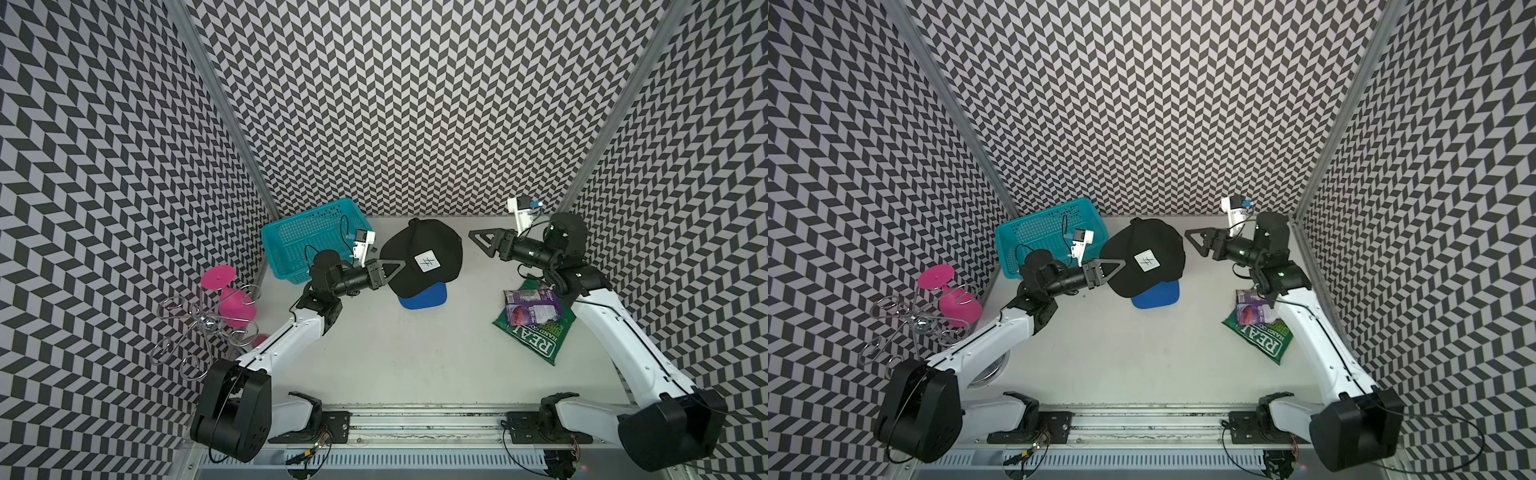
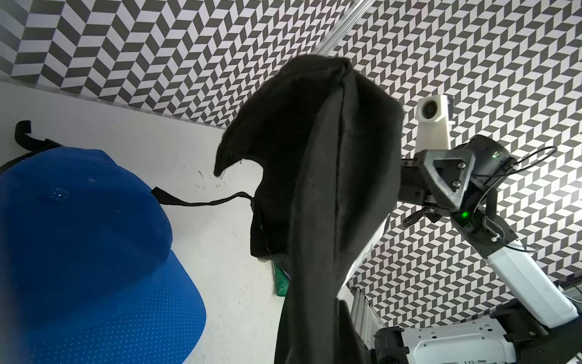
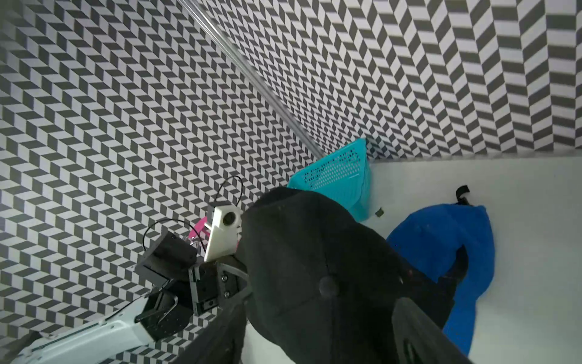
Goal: Turn the baseball cap inside out
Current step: Turn over the baseball cap.
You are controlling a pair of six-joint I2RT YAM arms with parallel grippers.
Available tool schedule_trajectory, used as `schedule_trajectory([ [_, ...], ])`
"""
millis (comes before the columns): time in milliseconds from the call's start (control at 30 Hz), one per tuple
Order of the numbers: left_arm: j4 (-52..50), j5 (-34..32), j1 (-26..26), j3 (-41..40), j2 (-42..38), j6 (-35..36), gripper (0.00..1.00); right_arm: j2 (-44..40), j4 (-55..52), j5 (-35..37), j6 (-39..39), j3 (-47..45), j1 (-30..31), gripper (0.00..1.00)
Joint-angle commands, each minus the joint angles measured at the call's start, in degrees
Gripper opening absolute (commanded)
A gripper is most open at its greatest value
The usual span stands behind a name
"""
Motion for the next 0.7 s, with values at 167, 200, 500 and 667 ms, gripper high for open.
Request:
schedule_trajectory([
  [167, 0.4, 0.4, 0.0, 1.4, 0.2, 1.1, 0.0, 2.0, 4.5, -6.3, 4.0, -2.9, 1.5, 0.55],
  [200, 0.4, 0.4, 0.1, 1.5, 0.3, 1.1, 0.0, 2.5, 4.4, -6.6, 3.7, -2.9, 1.8, 0.54],
  [500, 1.1, 1.0, -0.1, 1.5, 0.4, 0.5, 0.0, 4.1, 5.4, -8.7, 2.1, -3.1, 3.7, 0.38],
  [667, 1.8, 1.3, -0.2, 1.1, 0.5, 0.0, 0.0, 4.2, 7.7, -9.7, 1.9, -4.0, 3.6, 0.22],
])
